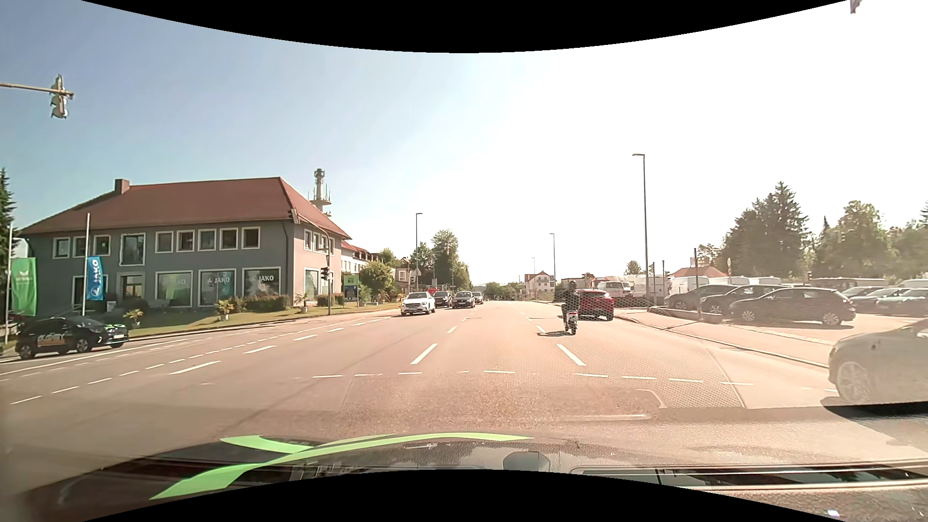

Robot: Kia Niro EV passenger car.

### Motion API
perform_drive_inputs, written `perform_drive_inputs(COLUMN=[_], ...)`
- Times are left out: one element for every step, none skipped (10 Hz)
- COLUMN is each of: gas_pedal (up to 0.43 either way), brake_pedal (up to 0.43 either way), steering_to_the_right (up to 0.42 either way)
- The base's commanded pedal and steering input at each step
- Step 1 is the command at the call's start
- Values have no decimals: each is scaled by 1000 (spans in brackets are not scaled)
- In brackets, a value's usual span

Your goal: Follow the waypoints while adhering to traffic rules and regulations

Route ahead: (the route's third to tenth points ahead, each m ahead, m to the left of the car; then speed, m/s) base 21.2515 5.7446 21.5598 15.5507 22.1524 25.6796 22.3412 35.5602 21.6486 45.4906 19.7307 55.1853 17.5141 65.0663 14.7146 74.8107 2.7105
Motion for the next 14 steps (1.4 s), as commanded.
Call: perform_drive_inputs(gas_pedal=[197, 197, 197, 177, 169, 157, 138, 130, 110, 87, 87, 87, 87, 79], brake_pedal=[0, 0, 0, 0, 0, 0, 0, 0, 0, 0, 0, 0, 0, 0], steering_to_the_right=[-21, -19, -16, -13, -8, -4, -2, -2, -2, -2, -1, -1, -2, -1])
